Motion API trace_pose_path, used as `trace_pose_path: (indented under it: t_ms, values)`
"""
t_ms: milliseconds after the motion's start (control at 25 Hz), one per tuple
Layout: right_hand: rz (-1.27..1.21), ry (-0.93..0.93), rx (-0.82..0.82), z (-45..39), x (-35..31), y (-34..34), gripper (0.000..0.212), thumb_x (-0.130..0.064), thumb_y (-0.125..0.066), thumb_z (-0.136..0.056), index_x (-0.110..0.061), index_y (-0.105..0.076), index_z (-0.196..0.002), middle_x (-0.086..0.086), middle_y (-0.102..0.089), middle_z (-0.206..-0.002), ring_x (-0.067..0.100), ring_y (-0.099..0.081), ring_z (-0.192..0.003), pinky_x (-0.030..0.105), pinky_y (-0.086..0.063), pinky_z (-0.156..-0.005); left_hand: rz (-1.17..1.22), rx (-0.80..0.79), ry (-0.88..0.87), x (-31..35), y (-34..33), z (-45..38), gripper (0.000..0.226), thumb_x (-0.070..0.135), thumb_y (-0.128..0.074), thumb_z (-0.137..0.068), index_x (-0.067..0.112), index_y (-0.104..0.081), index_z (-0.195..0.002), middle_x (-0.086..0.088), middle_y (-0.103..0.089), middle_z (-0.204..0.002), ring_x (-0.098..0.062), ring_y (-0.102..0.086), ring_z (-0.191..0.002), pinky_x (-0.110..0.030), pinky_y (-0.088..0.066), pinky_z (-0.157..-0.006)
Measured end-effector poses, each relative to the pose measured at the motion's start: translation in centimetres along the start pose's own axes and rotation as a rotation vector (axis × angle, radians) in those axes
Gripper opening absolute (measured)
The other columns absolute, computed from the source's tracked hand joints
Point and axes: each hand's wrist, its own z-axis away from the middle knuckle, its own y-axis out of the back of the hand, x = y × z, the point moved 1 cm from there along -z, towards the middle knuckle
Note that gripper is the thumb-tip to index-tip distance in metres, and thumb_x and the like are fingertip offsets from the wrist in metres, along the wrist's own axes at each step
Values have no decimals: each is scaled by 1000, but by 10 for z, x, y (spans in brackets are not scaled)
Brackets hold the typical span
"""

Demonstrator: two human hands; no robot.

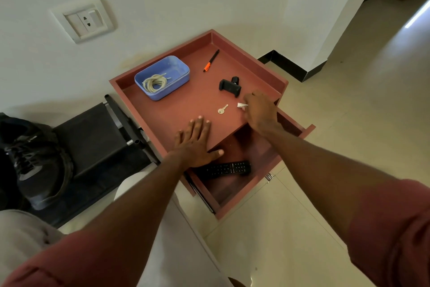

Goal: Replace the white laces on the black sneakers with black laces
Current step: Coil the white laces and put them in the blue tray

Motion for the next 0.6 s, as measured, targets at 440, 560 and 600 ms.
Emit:
trace_pose_path:
  t_ms: [440, 560, 600]
  values:
    - [210, -198, -452, 72, 36, -28, 33, -28, -75, -93, -13, -65, -121, 9, -68, -112, 31, -66, -109, 50, -50, -100, -39, -10, -9, 0, 0, 2, 127, 87, -53, -81, 33, 34, -156, 0, 44, -162, -26, 35, -152, -59, 9, -124]
    - [226, -234, -522, 58, 37, -45, 42, -25, -72, -95, -14, -60, -135, 10, -66, -126, 31, -63, -120, 56, -44, -108, -42, -16, -7, -2, -1, 0, 127, 87, -53, -81, 34, 35, -155, 1, 45, -161, -25, 37, -151, -59, 10, -124]
    - [219, -233, -533, 53, 37, -49, 43, -24, -71, -96, -14, -59, -137, 10, -65, -129, 31, -61, -122, 57, -43, -109, -44, -19, -8, -2, -1, -1, 127, 87, -53, -81, 34, 35, -155, 1, 46, -161, -25, 38, -150, -59, 10, -124]
